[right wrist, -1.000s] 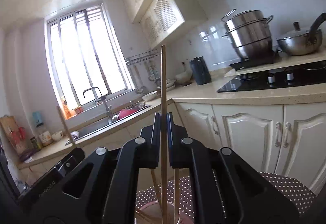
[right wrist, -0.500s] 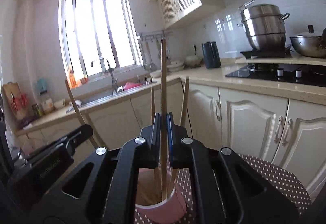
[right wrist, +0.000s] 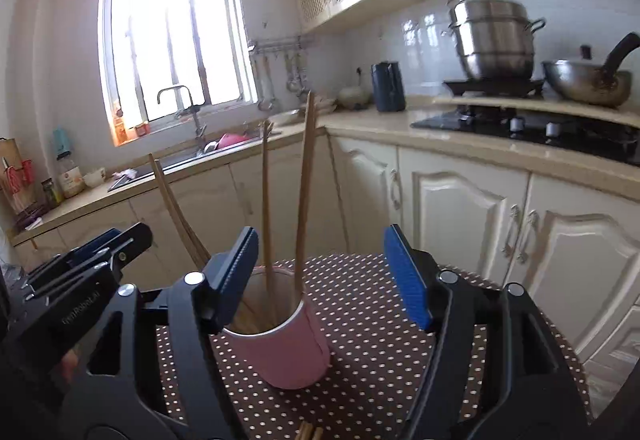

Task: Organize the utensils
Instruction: 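Open both grippers to drop the chopsticks into the pink cup, then move both open grippers back down to the chopstick pile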

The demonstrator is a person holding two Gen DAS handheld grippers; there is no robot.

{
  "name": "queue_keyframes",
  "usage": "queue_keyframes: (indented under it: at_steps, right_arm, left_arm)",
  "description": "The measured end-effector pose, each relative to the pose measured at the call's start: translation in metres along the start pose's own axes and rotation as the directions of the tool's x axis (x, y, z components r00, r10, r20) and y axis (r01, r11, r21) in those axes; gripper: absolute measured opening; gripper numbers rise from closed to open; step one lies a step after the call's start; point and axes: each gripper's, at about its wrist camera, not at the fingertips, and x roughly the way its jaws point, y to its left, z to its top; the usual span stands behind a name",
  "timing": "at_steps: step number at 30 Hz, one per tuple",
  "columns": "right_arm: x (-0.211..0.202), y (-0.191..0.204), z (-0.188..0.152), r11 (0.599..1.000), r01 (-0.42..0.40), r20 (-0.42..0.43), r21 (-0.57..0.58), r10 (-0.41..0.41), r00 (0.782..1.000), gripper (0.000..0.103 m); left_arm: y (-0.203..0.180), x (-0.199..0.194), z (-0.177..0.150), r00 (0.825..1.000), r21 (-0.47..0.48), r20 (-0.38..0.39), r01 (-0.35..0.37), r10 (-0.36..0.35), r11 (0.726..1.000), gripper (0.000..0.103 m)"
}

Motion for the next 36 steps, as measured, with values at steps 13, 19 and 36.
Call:
queue_keyframes:
  at_steps: [13,19,36]
  right_arm:
    - [-0.027,0.001,-0.011,1.000,0.006,-0.048,0.009,-0.006,0.999,0.065]
    - [-0.040,-0.003,-0.020,1.000,0.013,-0.080,0.025,-0.011,0.997,0.069]
    - [-0.059,-0.020,-0.085,0.994,0.074,-0.335,0.084,-0.042,0.941,0.073]
  left_arm:
    - [-0.008,-0.031,-0.015,1.000,0.047,-0.008,0.020,-0.019,0.999,0.052]
    - [-0.008,-0.044,-0.028,0.999,0.054,-0.028,0.022,-0.020,0.998,0.056]
    - [0.004,-0.065,-0.090,0.972,0.071,-0.228,0.073,-0.055,0.995,0.059]
